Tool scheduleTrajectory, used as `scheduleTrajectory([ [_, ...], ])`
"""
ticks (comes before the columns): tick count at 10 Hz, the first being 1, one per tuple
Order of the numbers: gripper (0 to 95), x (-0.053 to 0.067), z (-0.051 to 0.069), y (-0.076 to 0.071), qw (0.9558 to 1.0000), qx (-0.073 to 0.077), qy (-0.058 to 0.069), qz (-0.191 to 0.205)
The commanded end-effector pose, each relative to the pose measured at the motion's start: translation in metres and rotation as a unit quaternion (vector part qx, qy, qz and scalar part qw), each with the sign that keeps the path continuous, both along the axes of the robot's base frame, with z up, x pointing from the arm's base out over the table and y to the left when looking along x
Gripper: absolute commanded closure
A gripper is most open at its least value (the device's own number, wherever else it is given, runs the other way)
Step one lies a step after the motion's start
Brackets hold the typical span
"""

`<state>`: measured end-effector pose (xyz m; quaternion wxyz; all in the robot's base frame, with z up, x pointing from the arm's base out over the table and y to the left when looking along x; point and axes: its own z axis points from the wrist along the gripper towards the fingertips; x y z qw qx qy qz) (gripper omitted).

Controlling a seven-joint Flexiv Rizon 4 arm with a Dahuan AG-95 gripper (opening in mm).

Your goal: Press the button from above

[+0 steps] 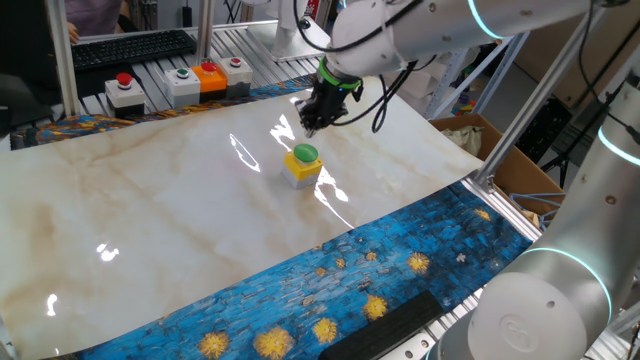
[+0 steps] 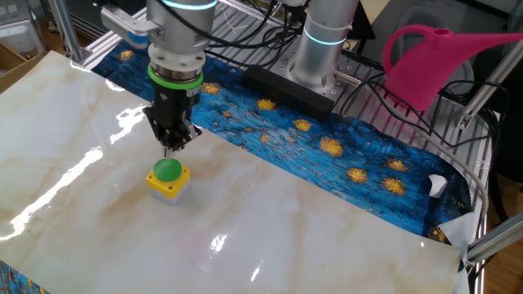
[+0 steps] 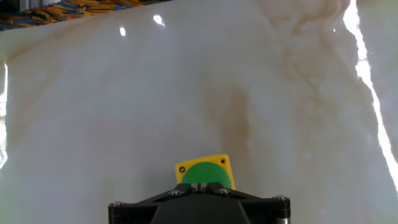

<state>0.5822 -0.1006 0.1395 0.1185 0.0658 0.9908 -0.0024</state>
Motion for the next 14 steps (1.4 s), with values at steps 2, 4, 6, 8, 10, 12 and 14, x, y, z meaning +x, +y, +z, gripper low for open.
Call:
scheduleTrajectory([
  [2, 95.0, 0.004, -0.013, -0.010, 0.9998, -0.001, -0.007, 0.016],
  [4, 95.0, 0.003, -0.019, -0.013, 0.9998, 0.007, -0.013, 0.009],
  [6, 95.0, 0.002, -0.022, -0.015, 0.9998, 0.007, -0.015, 0.012],
  [8, 95.0, 0.001, -0.032, -0.016, 0.9997, 0.011, -0.021, 0.009],
  [10, 95.0, 0.001, -0.034, -0.016, 0.9995, 0.021, -0.022, 0.006],
  [12, 95.0, 0.000, -0.044, -0.016, 0.9993, 0.030, -0.024, -0.001],
  [14, 95.0, -0.002, -0.064, -0.014, 0.9987, 0.039, -0.032, -0.005],
])
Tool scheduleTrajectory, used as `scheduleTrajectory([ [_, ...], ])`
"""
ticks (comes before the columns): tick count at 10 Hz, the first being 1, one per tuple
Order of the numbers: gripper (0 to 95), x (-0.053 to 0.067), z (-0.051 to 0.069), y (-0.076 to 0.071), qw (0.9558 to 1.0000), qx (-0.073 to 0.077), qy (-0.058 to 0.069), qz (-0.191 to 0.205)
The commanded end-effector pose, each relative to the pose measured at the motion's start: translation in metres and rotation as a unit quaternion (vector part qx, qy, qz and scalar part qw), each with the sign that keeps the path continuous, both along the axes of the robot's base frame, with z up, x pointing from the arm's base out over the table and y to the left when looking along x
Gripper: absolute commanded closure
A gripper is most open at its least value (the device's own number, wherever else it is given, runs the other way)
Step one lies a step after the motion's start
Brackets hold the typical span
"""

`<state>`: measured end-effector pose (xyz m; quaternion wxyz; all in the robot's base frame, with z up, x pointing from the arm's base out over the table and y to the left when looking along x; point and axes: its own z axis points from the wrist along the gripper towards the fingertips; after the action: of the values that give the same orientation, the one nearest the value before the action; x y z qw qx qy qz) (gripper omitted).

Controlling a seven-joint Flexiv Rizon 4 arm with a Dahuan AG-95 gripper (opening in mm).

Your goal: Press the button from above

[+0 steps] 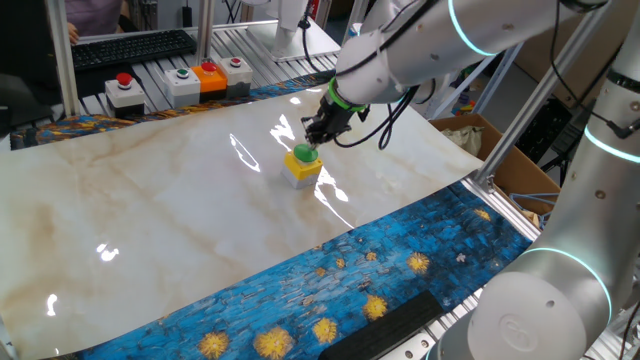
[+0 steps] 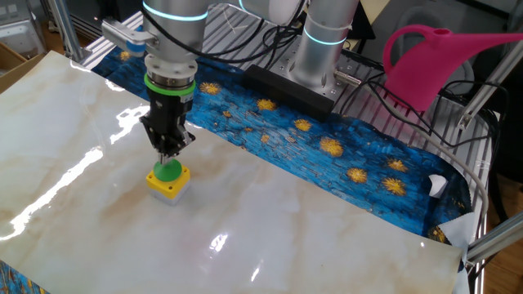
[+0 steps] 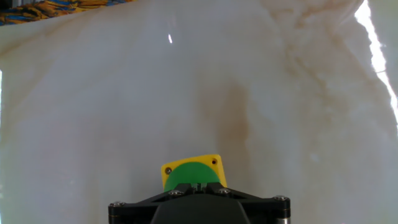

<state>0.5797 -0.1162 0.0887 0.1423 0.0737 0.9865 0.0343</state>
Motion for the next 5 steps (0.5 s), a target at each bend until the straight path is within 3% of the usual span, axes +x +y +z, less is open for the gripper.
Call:
scheduleTrajectory([
  [1, 95.0, -0.002, -0.026, 0.002, 0.9996, 0.003, -0.027, 0.000],
  [2, 95.0, -0.005, -0.035, 0.001, 0.9983, 0.003, -0.059, -0.001],
  [3, 95.0, -0.007, -0.039, 0.000, 0.9947, -0.013, -0.102, 0.003],
  [5, 95.0, -0.002, -0.024, -0.002, 0.9981, -0.007, -0.061, -0.006],
])
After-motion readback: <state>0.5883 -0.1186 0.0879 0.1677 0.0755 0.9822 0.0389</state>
